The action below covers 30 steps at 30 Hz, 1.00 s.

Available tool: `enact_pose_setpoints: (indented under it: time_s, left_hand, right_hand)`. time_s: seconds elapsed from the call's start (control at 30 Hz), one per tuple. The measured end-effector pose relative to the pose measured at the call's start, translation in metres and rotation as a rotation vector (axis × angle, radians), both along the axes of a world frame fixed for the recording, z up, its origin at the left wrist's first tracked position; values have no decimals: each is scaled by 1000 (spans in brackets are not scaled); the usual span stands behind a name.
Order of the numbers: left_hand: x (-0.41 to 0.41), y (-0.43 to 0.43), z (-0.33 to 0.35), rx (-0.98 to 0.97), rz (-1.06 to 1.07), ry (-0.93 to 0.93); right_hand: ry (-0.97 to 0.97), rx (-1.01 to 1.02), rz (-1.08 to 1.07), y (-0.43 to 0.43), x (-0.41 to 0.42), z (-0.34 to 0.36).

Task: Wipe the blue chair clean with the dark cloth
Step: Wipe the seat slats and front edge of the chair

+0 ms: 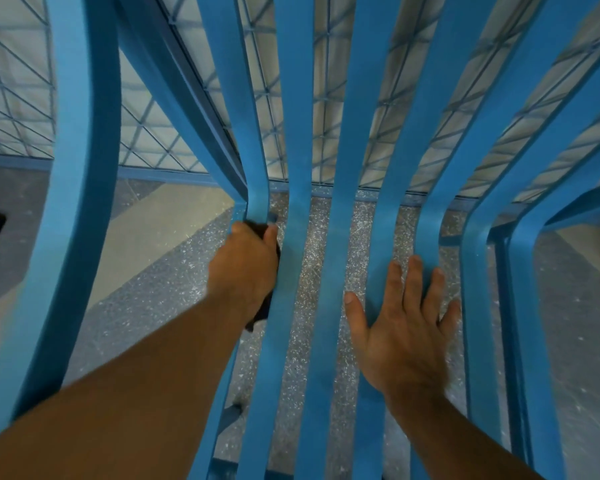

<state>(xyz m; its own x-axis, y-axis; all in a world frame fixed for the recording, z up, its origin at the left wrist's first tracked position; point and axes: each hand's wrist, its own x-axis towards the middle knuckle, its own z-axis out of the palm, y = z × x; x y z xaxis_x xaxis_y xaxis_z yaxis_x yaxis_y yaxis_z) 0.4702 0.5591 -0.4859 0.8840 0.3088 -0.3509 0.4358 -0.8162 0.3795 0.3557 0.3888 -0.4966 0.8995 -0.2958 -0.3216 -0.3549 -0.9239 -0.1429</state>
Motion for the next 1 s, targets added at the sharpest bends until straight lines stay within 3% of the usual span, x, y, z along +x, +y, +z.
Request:
enact_pose_setpoints:
  time_s: [0.17, 0.4, 0.7, 1.0]
  left_hand:
    - [44, -18, -4, -68, 37, -122]
    - [-28, 6, -4, 102, -33, -51]
    - [39, -9, -13, -12, -9, -45]
    - [-81, 16, 5, 93, 45, -13]
  right_hand:
    - [2, 23, 2, -2, 1, 0]
    - [2, 19, -11, -1, 1, 0]
    - [-22, 1, -13, -2, 0, -3]
    - [3, -4, -19, -2, 1, -2]
